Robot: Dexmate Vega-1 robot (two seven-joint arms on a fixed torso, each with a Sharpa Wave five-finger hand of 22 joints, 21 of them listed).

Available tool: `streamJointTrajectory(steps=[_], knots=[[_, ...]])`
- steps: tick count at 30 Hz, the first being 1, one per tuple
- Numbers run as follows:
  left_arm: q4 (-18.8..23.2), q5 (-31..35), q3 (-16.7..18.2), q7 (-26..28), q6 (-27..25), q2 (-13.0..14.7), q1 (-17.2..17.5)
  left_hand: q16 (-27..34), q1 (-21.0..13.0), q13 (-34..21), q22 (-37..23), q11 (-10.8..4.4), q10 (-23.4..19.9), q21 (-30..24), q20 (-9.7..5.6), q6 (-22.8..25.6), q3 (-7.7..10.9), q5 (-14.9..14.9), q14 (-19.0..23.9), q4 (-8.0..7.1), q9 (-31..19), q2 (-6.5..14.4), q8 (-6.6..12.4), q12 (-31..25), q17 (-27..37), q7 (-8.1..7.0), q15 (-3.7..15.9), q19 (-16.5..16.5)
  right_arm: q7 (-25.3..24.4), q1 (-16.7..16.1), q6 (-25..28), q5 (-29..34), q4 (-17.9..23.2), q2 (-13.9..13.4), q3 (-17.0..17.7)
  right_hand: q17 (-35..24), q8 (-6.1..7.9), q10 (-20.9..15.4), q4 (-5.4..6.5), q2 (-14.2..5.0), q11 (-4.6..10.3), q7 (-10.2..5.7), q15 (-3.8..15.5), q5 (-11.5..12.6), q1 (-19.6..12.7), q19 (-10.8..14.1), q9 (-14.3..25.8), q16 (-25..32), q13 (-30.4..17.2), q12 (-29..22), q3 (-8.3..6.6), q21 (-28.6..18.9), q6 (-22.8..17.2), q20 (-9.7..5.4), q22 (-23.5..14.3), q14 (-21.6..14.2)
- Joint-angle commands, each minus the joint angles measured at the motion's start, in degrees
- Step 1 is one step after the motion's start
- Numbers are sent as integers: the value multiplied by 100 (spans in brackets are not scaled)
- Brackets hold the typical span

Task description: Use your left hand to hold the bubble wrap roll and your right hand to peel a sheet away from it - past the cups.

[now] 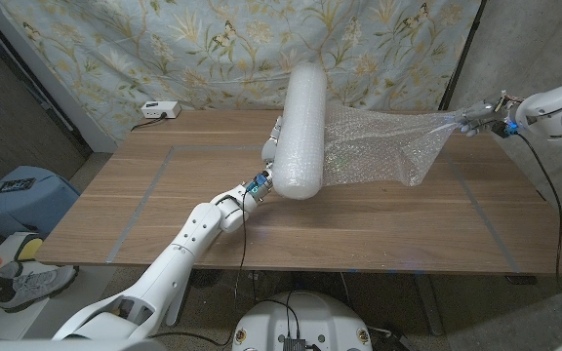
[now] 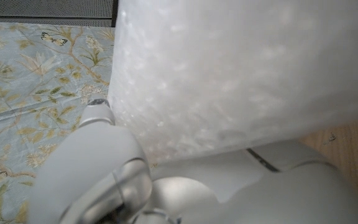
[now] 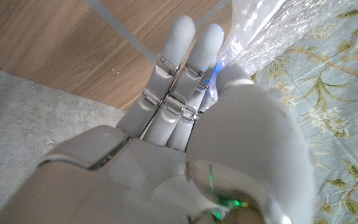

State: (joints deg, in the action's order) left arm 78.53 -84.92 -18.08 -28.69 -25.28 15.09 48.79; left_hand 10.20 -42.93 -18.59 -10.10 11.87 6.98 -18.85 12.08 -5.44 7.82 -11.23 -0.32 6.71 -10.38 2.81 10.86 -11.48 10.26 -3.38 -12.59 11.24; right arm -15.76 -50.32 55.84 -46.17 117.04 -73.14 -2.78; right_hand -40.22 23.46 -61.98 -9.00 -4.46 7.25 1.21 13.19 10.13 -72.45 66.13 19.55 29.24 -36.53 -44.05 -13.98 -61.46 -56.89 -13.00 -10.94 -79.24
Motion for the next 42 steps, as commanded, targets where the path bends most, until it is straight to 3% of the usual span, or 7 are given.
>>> streamJointTrajectory(steps=[1, 21, 42], knots=[[20, 177, -66, -85, -23, 174, -147, 34, -13, -1, -3, 15, 13, 15, 19, -32, 15, 13, -36, 16, -9, 46, 11, -23, 12, -33, -18, 24, -78, -166, -47, -9, -18, 61, 178, -23, -34, -38, 16, -25, 4, -3, -5, 12, -52, -35, 30, -16, -18, 0, 4, -48, -33, 18, 2, -6], [265, 84, 26, 58, -77, 342, -7, 37, -23, 43, -6, 19, 9, 58, 17, -18, 21, 18, -34, 26, -9, 66, 17, -29, 13, -24, -18, 28, -205, -466, 10, 2, 38, 107, 604, -35, -48, -43, 20, -31, 20, -9, -6, 12, -51, -69, 41, -34, -12, 23, 6, -91, -26, 19, 5, -1], [610, -147, 240, 6, -46, 630, 389, 42, -31, 102, -10, 21, -8, 112, 18, 10, 27, 24, -28, 37, -9, 87, 26, -42, 15, -27, -18, 42, -530, -366, 561, -9, 367, 252, 687, -53, -60, -48, 20, -32, 12, -1, -6, 16, -52, -96, 53, -47, -22, 36, 9, -136, -20, 19, 7, -1]])
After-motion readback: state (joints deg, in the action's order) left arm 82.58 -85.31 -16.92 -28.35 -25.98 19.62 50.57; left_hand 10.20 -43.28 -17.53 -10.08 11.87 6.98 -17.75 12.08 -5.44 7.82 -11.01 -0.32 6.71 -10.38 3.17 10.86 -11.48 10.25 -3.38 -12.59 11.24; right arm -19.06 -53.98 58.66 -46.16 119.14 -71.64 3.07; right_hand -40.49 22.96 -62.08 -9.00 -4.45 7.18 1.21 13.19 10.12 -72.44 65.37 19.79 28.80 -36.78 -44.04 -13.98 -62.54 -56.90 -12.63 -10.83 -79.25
